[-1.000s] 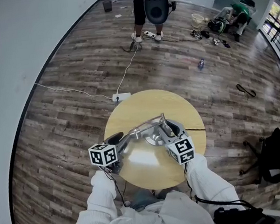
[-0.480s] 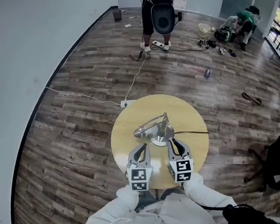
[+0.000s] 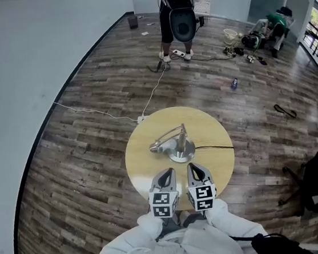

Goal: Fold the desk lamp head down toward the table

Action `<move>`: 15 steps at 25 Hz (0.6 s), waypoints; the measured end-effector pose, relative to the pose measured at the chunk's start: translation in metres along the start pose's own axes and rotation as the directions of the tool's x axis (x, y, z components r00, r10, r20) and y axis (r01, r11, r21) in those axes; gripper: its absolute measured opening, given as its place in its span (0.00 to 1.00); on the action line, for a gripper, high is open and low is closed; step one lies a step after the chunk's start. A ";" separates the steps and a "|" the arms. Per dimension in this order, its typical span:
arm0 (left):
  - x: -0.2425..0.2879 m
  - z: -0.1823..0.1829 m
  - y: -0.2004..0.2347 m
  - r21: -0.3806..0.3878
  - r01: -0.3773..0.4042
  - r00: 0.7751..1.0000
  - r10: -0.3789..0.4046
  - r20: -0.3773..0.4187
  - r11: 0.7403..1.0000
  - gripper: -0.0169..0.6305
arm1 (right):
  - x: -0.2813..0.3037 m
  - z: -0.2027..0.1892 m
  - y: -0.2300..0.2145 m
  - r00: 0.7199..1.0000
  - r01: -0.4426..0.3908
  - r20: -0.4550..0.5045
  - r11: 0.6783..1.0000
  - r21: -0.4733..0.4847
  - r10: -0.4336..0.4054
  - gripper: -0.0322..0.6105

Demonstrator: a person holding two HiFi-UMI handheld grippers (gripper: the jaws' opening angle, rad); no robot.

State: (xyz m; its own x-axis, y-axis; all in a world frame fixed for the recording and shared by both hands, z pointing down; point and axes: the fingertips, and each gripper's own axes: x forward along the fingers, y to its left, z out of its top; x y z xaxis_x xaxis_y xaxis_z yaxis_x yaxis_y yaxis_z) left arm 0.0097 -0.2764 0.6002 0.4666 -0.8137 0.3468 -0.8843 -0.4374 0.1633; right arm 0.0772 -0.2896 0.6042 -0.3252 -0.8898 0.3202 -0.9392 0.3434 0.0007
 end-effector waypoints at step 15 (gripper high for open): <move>-0.080 0.006 -0.019 -0.091 -0.059 0.996 0.064 0.059 0.994 0.03 | -0.072 0.002 0.013 0.999 -0.019 0.045 0.999 0.045 0.017 0.07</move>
State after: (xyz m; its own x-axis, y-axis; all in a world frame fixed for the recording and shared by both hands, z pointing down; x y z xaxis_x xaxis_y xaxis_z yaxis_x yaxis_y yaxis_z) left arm -0.0106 -0.2049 0.5640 0.4089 -0.8612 0.3018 -0.9083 -0.3522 0.2255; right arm 0.0878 -0.2219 0.5794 -0.3459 -0.8963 0.2775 -0.9368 0.3465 -0.0484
